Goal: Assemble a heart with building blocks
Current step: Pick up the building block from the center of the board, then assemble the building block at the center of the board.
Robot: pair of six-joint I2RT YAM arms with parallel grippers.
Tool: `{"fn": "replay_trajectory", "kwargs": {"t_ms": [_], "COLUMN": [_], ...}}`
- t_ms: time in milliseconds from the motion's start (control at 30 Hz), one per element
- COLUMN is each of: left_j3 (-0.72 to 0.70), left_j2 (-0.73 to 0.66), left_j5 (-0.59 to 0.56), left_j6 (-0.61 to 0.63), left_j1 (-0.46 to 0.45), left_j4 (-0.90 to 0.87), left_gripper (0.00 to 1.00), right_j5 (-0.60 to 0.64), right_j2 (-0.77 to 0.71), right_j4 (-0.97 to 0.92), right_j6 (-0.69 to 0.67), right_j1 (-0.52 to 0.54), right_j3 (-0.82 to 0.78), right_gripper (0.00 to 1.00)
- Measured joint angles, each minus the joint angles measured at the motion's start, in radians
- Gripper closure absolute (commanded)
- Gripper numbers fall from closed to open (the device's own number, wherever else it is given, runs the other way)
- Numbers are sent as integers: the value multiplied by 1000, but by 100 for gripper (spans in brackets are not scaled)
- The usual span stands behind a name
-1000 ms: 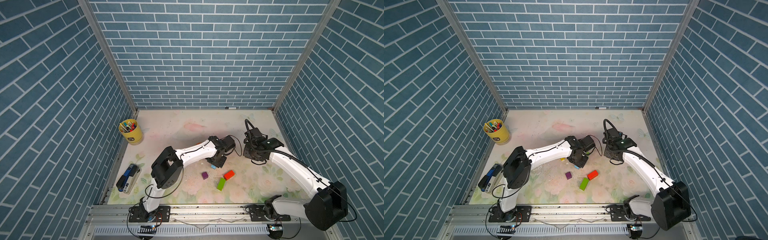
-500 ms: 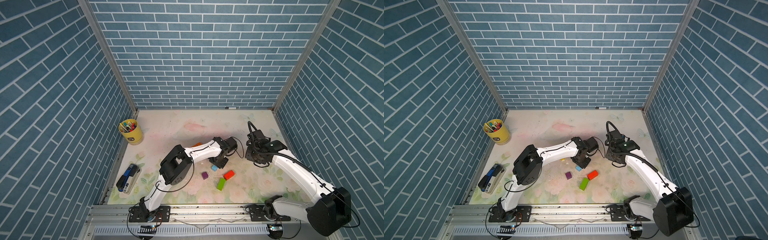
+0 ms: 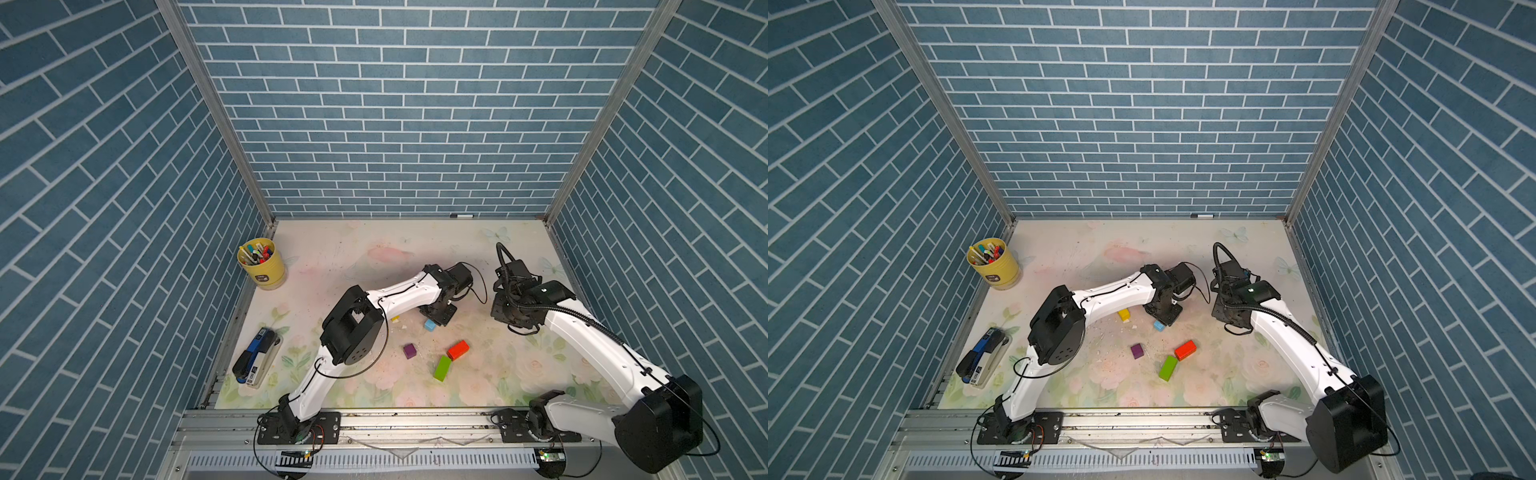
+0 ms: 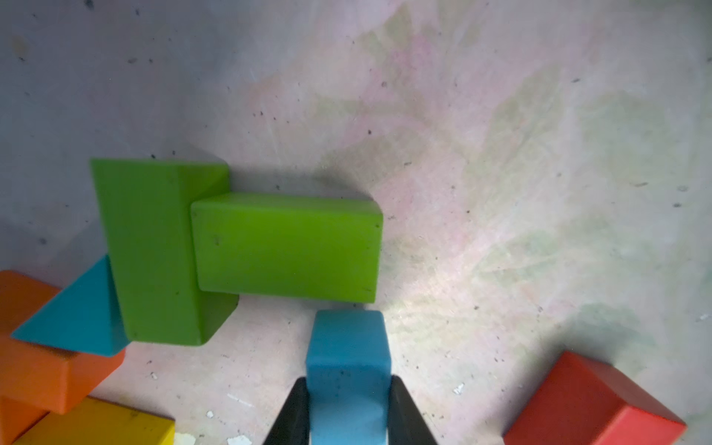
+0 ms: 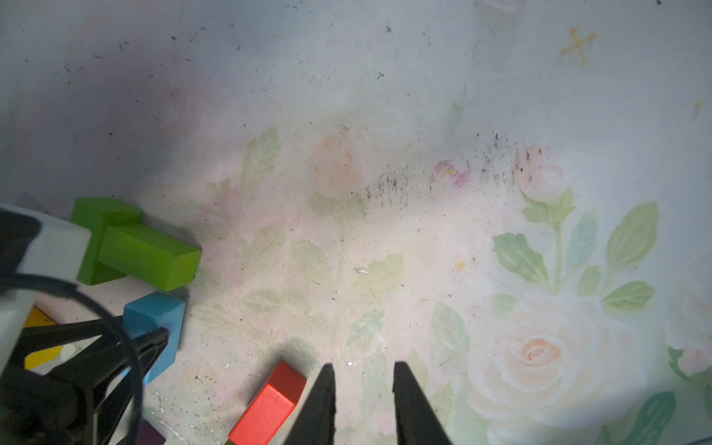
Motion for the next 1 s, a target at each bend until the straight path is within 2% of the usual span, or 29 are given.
{"fn": "replay_trajectory", "kwargs": {"t_ms": [633, 1000], "left_j3": [39, 68], "left_j2": [32, 51], "left_j5": [3, 1], "left_j6": [20, 35], "left_j1": [22, 24], "left_j4": [-3, -14], "left_gripper": [68, 63], "right_j5": [-12, -17], "right_j2": [5, 6], "right_j4": [3, 9], "right_j6": [0, 0], "right_j1": [-2, -2], "right_j3": [-3, -14], "right_gripper": [73, 73]}}
